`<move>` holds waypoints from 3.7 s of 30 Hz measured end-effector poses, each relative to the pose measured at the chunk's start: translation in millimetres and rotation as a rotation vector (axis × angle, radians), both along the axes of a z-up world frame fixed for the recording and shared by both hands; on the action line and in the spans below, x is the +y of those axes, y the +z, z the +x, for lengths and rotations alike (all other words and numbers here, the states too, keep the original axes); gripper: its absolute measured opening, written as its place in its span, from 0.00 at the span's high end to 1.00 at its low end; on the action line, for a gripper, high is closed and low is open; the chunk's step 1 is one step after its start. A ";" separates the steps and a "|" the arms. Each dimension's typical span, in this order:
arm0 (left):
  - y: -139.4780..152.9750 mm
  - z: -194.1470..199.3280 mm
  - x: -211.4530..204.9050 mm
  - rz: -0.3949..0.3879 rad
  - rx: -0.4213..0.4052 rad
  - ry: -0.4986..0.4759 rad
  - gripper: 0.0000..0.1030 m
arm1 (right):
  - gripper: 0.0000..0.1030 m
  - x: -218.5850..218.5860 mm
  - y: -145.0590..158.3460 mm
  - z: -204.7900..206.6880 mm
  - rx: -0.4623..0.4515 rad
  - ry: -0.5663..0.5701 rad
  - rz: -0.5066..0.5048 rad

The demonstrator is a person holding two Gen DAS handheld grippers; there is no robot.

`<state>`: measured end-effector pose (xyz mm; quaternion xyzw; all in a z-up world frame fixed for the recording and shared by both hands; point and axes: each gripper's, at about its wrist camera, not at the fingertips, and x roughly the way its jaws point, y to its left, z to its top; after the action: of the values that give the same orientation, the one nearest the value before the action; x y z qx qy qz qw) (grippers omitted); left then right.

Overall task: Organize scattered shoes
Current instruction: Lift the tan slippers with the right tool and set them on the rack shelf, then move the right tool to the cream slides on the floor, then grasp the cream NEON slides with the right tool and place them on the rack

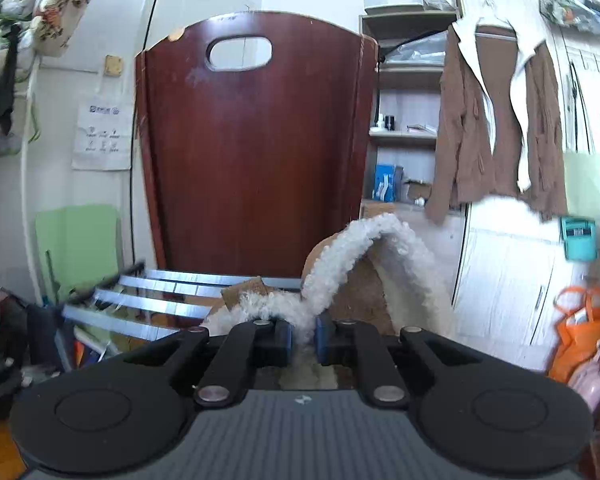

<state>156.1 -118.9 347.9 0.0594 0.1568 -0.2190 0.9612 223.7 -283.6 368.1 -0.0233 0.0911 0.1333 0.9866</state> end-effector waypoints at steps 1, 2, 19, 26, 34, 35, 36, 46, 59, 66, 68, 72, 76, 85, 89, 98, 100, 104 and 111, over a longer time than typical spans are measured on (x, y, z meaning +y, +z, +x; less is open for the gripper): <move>8.1 9.2 6.8 -0.001 0.005 0.010 0.04 | 0.89 4.5 9.4 9.9 0.000 -0.002 0.001; 13.0 17.0 11.7 -0.005 0.010 0.006 0.04 | 0.89 9.4 20.5 24.1 0.009 -0.003 0.020; -34.4 101.2 37.2 -0.057 0.177 0.131 0.04 | 0.51 38.0 -11.5 116.7 0.083 -0.042 0.188; -35.9 94.4 30.5 -0.083 0.148 0.138 0.04 | 0.47 -13.8 -64.8 31.6 0.054 -0.147 0.402; -14.5 100.2 0.9 -0.016 0.121 0.225 0.04 | 0.63 -12.7 -95.2 52.1 0.101 -0.106 0.358; -12.0 102.2 -4.0 -0.016 0.134 0.229 0.04 | 0.64 -14.3 -96.6 51.7 0.090 -0.123 0.350; -10.1 102.0 -7.5 -0.017 0.138 0.226 0.04 | 0.64 -18.9 -99.3 51.3 0.083 -0.143 0.362; -11.7 69.8 -40.5 -0.078 0.265 0.164 0.01 | 0.57 -78.1 -87.7 9.8 0.149 -0.127 0.450; -137.9 -4.1 -84.6 -0.001 0.420 0.044 0.00 | 0.36 -141.3 -199.2 -90.8 0.701 -0.091 -0.043; -217.6 -45.8 -144.3 0.072 0.562 -0.086 0.00 | 0.34 -239.9 -354.1 -185.0 1.094 -0.288 0.039; -235.9 -60.3 -161.9 0.102 0.602 -0.140 0.00 | 0.33 -251.9 -388.9 -199.3 1.201 -0.303 -0.002; -255.6 -83.2 -185.0 0.162 0.618 -0.186 0.00 | 0.28 -268.9 -450.7 -213.0 1.392 -0.343 -0.059; -262.2 -96.5 -195.6 0.188 0.631 -0.220 0.00 | 0.17 -273.3 -487.6 -210.1 1.492 -0.353 -0.077; -257.1 -96.1 -186.1 0.183 0.649 -0.199 0.00 | 0.27 -260.9 -556.6 -204.9 1.685 -0.259 -0.280; -256.0 -93.7 -181.8 0.178 0.651 -0.191 0.00 | 0.82 -260.8 -555.6 -204.2 1.677 -0.295 -0.225; -252.4 -83.9 -166.9 0.150 0.651 -0.151 0.00 | 0.82 -237.5 -507.9 -168.5 1.504 -0.306 -0.005; -250.9 -82.1 -160.4 0.156 0.634 -0.130 0.00 | 0.82 -226.8 -500.1 -156.7 1.474 -0.314 -0.008; -242.6 -76.2 -145.4 0.165 0.574 -0.070 0.00 | 0.82 -212.6 -471.8 -144.2 1.389 -0.292 0.015; -194.5 -71.3 -116.5 0.174 0.384 0.014 0.00 | 0.82 -178.8 -355.9 -122.0 1.091 -0.195 0.100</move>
<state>84.8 -235.4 153.4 0.0982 0.3558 -0.2051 0.9065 101.7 -462.4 12.2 0.1046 0.5841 0.0383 0.8040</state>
